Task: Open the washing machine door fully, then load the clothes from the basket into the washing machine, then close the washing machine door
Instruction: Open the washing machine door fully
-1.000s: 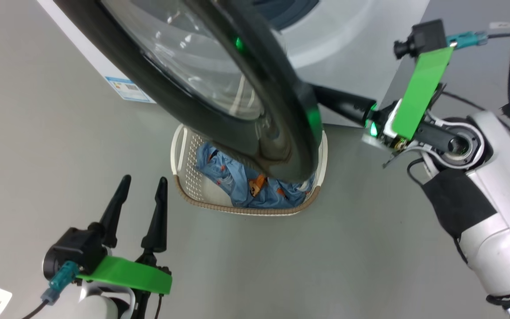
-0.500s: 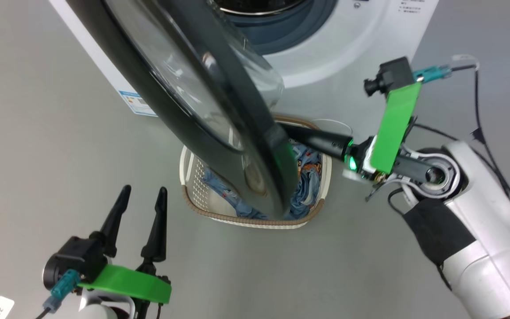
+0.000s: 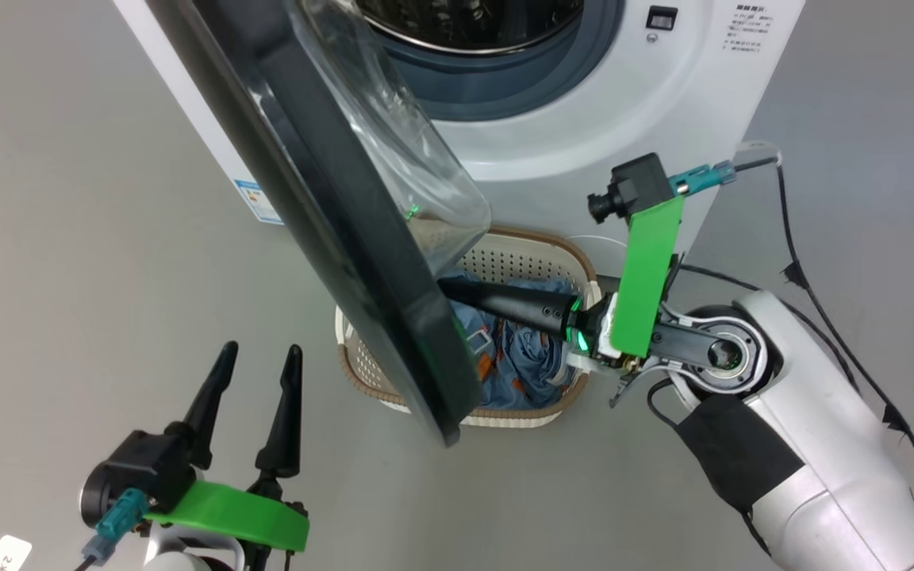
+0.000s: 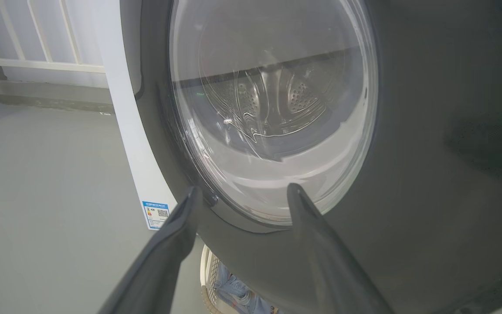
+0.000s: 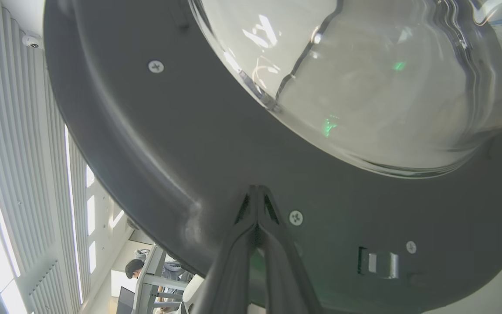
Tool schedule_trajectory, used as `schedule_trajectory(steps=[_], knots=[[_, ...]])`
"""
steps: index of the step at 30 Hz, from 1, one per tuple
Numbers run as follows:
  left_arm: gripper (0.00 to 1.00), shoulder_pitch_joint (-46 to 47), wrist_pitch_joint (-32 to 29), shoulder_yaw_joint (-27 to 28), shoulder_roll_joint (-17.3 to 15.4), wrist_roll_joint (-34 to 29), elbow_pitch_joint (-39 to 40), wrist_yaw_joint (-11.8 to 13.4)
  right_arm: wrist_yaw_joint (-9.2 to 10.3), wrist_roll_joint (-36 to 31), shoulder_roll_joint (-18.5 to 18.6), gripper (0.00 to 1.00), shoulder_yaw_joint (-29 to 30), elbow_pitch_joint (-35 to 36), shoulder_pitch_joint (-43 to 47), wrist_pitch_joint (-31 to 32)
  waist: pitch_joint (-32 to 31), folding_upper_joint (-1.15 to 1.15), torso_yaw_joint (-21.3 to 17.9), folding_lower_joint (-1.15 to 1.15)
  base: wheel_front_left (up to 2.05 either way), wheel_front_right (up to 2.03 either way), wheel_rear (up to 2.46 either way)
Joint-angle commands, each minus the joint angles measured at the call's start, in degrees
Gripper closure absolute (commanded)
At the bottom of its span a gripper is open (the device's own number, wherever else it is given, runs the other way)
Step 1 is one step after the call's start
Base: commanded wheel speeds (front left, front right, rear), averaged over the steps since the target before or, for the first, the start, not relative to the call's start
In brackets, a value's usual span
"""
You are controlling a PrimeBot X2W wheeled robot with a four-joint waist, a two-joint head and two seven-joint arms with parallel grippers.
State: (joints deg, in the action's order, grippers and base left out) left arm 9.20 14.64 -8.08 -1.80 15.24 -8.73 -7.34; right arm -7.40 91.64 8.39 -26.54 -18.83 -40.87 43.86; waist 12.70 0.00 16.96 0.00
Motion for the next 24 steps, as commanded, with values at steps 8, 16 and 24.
schedule_trajectory(steps=[8, 16, 24], knots=[[0.00, -0.43, 0.36, 1.61, -1.22, -0.60, 0.68, -0.14, -0.09, -1.99, -1.27, 1.00, -0.09, 2.34, 2.66, -1.60, -1.99, 0.00, -1.43, 0.00, 0.00, 0.00, 0.00], [0.00, -1.79, 0.36, 1.57, -2.40, 0.25, 0.25, -0.14, -0.09, -3.07, 0.56, 0.11, 1.04, 2.76, 6.13, -5.50, -4.62, 0.00, -4.47, 0.00, 0.00, 0.00, 0.00], [0.00, -3.26, 0.36, 2.42, -3.57, 0.65, 0.37, -0.14, -0.09, -3.82, 3.01, 0.00, 1.69, 3.70, 9.73, -9.14, -6.46, 0.00, -7.99, 0.00, 0.00, 0.00, 0.00]])
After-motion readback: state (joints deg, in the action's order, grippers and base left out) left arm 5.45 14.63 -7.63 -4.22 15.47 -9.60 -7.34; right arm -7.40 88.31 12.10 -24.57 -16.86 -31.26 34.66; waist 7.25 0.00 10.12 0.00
